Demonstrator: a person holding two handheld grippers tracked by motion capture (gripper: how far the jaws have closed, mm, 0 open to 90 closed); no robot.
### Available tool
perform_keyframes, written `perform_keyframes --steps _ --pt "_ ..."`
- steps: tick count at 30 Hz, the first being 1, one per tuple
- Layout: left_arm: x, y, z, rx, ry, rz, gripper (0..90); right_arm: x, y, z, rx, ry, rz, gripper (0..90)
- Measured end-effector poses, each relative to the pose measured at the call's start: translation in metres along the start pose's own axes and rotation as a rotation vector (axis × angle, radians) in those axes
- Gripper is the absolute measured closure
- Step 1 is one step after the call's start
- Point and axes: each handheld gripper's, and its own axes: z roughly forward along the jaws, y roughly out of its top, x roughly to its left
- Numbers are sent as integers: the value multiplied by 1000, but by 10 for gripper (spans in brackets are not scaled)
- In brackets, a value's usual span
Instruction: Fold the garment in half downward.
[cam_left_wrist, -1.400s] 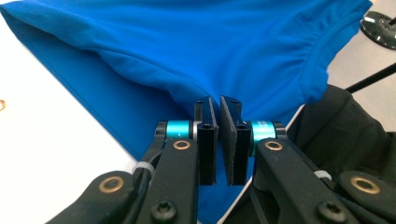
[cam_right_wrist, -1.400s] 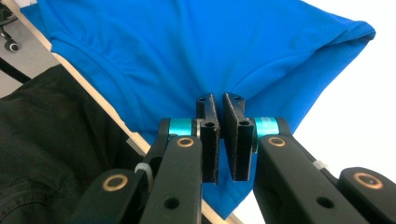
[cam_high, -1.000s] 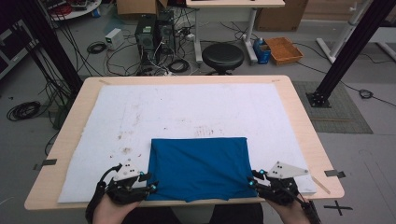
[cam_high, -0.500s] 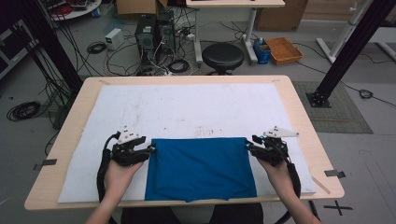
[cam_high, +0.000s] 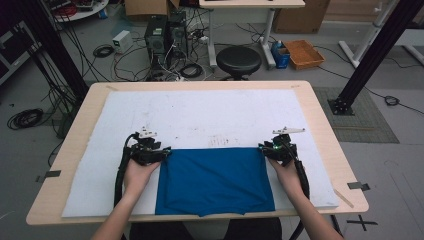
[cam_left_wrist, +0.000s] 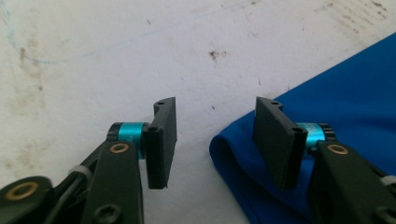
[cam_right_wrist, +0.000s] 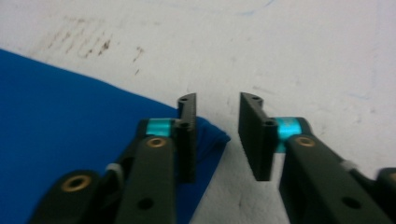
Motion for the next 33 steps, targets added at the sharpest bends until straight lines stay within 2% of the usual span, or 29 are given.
perform_keyframes --steps 2,3,5,7,9,14,16,19,23,26,30,33 --pt "-2 -2 -1 -5 -2 26 635 1 -2 2 4 -11 -24 817" --pt "-1 -2 -1 3 -17 39 715 1 -2 1 3 -7 -29 837" --pt "-2 -2 -1 -1 -33 39 806 0 -1 0 3 -2 -29 857" --pt "-4 -2 -1 0 -24 61 849 -3 -2 0 -3 7 -30 859" --pt "-5 -1 -1 -3 -19 72 859 -4 -2 -2 -12 9 -33 863" --pt "-2 2 -2 -21 -21 71 864 -6 2 -4 -30 14 -39 864" --pt "0 6 -1 -32 -28 55 864 -7 5 -3 -46 16 -67 864" --pt "3 15 2 -28 -26 60 864 -11 13 1 -47 17 -78 863" --pt "9 25 9 -34 -28 57 864 -17 21 7 -49 8 -59 863" --pt "9 29 13 -30 -16 91 864 -20 25 11 -47 -4 -56 863" --pt "12 30 19 -42 -13 91 864 -19 27 12 -51 -12 -57 862" --pt "13 30 21 -33 -12 96 864 -20 27 13 -46 -8 -64 861"
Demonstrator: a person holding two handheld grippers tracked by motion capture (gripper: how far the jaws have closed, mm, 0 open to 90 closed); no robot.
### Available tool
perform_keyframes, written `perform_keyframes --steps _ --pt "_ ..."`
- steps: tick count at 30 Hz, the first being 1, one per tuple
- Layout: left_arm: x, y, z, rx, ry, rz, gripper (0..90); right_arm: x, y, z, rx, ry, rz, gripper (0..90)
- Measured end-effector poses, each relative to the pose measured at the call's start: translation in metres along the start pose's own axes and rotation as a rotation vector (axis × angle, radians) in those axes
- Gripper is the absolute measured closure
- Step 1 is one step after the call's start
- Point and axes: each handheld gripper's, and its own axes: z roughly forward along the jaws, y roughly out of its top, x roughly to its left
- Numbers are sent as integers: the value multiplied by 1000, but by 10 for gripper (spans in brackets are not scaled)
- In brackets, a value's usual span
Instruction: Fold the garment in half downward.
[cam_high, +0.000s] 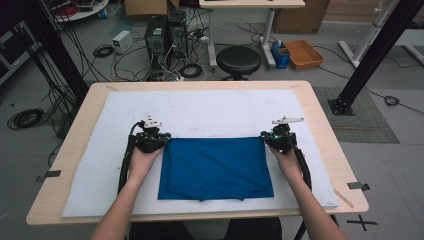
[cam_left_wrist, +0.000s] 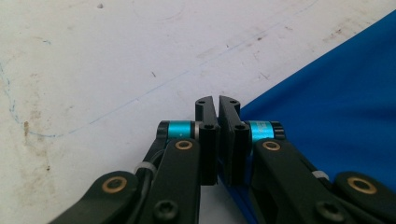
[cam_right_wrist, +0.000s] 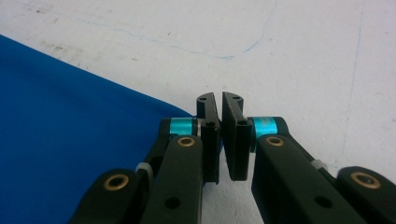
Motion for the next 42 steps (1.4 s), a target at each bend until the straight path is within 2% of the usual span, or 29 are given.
perform_keyframes --steps 4,6,12,15,19,21,23,26,28,33,42 --pt "-1 1 -3 -9 9 21 837 -1 0 -2 -10 5 0 794" --pt "-1 3 -6 -6 40 18 658 -1 1 -5 -17 11 4 748" --pt "-1 11 -31 -101 48 38 467 -2 2 -15 -46 42 11 529" --pt "-6 12 -46 -132 34 49 429 -1 4 -23 -56 67 13 460" --pt "-14 8 -64 -119 -16 76 356 1 3 -35 -76 115 8 406" --pt "-18 4 -73 -141 -35 87 356 3 2 -41 -93 126 7 385" --pt "-23 0 -82 -164 -56 79 356 2 0 -46 -114 137 5 377" --pt "-28 -6 -92 -159 -99 78 351 2 -1 -54 -160 114 -17 369" --pt "-31 -11 -97 -171 -98 93 350 0 0 -60 -181 118 -14 352" --pt "-33 -18 -105 -195 -105 103 345 -3 2 -71 -217 122 -17 310" --pt "-31 -22 -109 -233 -93 93 345 -9 0 -82 -236 136 -7 288"
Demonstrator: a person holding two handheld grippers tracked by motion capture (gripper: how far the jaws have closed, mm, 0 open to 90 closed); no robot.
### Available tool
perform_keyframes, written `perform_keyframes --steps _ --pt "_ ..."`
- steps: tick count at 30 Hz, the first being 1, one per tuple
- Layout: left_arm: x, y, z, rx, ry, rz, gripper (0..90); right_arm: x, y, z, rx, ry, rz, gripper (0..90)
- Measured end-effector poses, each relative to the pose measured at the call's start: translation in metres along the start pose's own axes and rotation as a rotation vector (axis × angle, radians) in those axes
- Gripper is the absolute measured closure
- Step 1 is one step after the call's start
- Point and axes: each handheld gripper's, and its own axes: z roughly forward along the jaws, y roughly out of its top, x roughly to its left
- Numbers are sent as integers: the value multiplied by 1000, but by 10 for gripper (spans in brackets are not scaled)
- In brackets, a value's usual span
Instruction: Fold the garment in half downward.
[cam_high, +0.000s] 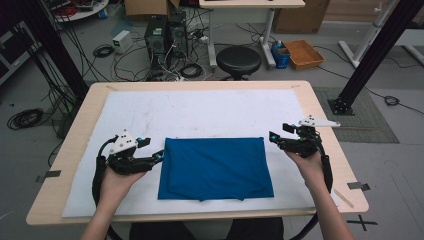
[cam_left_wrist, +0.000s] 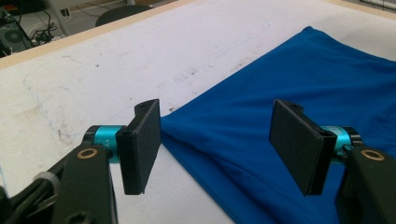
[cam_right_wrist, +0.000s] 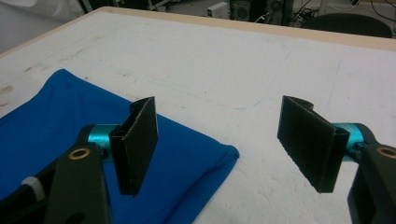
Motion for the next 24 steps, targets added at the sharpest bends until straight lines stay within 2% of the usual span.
perform_keyframes --steps 20,24 --pt "-4 -2 3 7 3 32 345 -1 0 1 2 8 0 279" --pt "-6 -4 4 21 4 38 345 0 1 3 1 10 2 278"
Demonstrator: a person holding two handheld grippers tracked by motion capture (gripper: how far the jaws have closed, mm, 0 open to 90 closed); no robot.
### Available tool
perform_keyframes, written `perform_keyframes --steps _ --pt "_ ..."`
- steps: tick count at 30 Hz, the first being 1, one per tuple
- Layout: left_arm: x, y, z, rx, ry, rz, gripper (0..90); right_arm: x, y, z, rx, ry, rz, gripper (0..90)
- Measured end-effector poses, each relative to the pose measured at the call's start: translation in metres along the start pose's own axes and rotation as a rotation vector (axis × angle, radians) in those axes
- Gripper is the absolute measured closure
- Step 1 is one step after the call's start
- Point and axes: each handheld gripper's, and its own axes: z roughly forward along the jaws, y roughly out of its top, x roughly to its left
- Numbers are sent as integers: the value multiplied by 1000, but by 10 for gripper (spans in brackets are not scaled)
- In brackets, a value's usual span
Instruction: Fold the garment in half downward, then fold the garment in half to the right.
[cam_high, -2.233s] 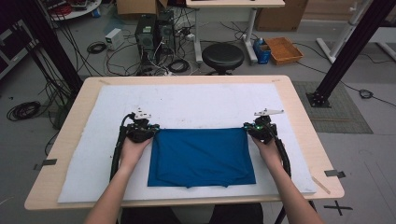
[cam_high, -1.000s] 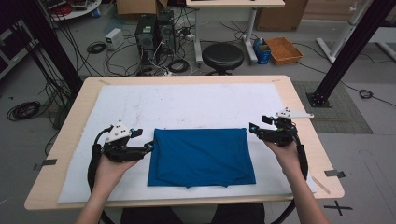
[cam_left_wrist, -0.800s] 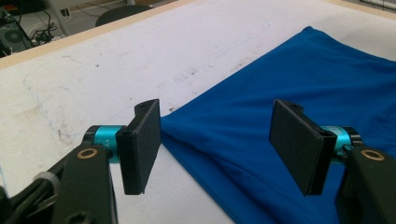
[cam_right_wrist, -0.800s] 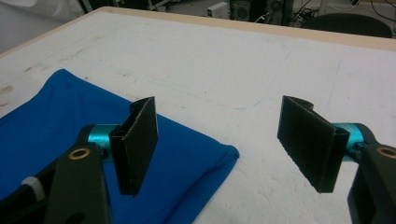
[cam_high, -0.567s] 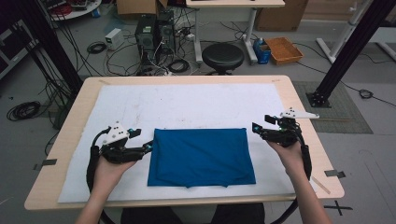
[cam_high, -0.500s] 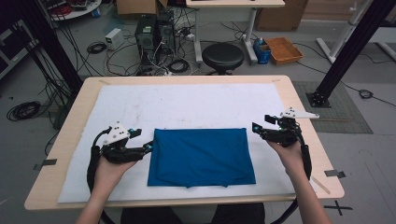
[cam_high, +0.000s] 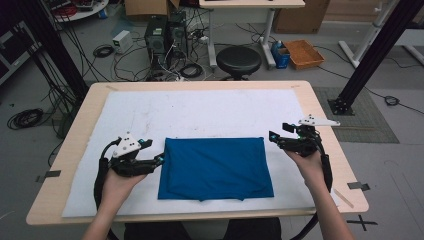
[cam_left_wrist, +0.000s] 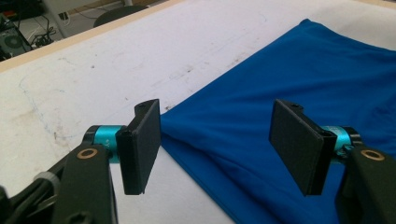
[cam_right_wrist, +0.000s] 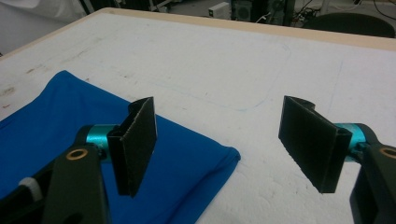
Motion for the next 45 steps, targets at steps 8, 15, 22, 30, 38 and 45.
perform_keyframes --steps 8,15,22,30,38,45 --pt "-5 -1 -9 -14 1 -33 345 10 11 9 -22 31 -7 278" --pt "-17 -14 -16 25 40 -96 347 28 24 29 -24 83 -41 278" --pt "-32 -42 -27 10 3 -169 355 49 32 49 -17 102 -68 280" --pt "-46 -68 -19 123 -15 -252 349 63 32 66 3 117 -87 282" --pt "-56 -68 -7 139 36 -372 351 75 32 79 14 131 -103 282" --pt "-64 -67 -3 133 67 -393 394 84 32 87 20 139 -124 283"
